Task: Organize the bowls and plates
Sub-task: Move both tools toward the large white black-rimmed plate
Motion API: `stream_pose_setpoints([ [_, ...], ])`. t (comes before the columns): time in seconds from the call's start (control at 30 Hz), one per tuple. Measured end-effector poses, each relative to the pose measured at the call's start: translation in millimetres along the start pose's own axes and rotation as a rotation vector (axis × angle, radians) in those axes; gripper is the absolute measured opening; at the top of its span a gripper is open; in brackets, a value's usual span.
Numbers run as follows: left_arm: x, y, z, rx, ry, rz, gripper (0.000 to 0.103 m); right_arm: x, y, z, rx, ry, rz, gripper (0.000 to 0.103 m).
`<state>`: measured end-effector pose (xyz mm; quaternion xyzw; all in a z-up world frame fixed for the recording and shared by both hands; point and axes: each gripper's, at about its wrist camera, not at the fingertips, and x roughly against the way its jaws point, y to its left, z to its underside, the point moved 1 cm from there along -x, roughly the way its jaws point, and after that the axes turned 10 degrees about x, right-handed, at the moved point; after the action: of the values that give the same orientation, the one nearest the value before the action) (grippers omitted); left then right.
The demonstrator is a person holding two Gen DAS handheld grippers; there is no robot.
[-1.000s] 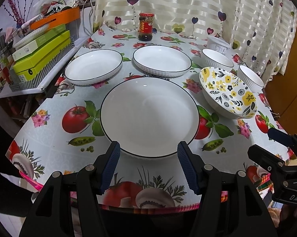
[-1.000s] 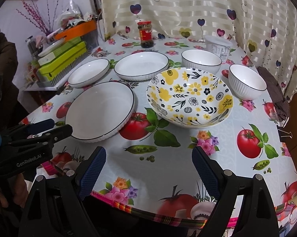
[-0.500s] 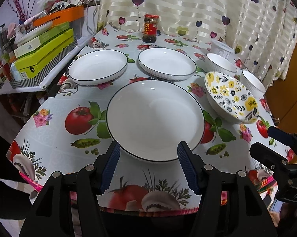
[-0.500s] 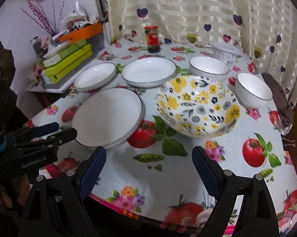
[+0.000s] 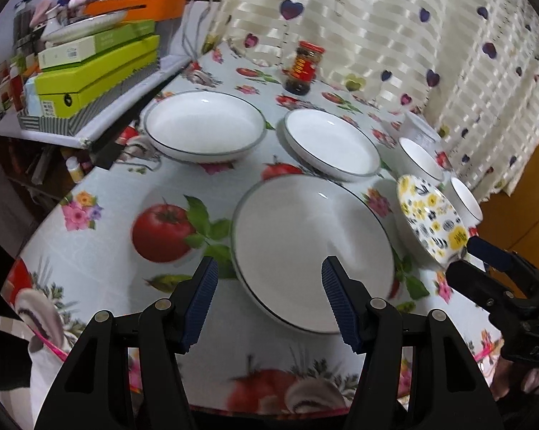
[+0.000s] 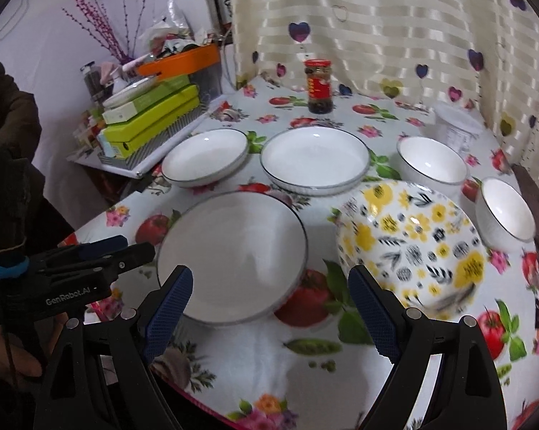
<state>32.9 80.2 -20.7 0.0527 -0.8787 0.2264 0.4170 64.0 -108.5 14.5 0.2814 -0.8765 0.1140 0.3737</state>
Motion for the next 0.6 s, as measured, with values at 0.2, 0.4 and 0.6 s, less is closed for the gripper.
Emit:
stream_pose_setpoints([
  [0.2, -8, 16, -21, 0.023, 0.0, -0.013, 0.061, -24, 1, -22, 0.004, 0.019, -0.035, 0.089],
  [0.4, -14, 37, -51, 0.06, -0.035, -0.041, 0.061, -52, 2, -44, -0.017, 0.047, -0.084, 0.066],
  [0.6, -23, 56, -77, 0.085, -0.059, -0.055, 0.061, -78, 4, -68, -0.019, 0.059, -0.124, 0.065],
])
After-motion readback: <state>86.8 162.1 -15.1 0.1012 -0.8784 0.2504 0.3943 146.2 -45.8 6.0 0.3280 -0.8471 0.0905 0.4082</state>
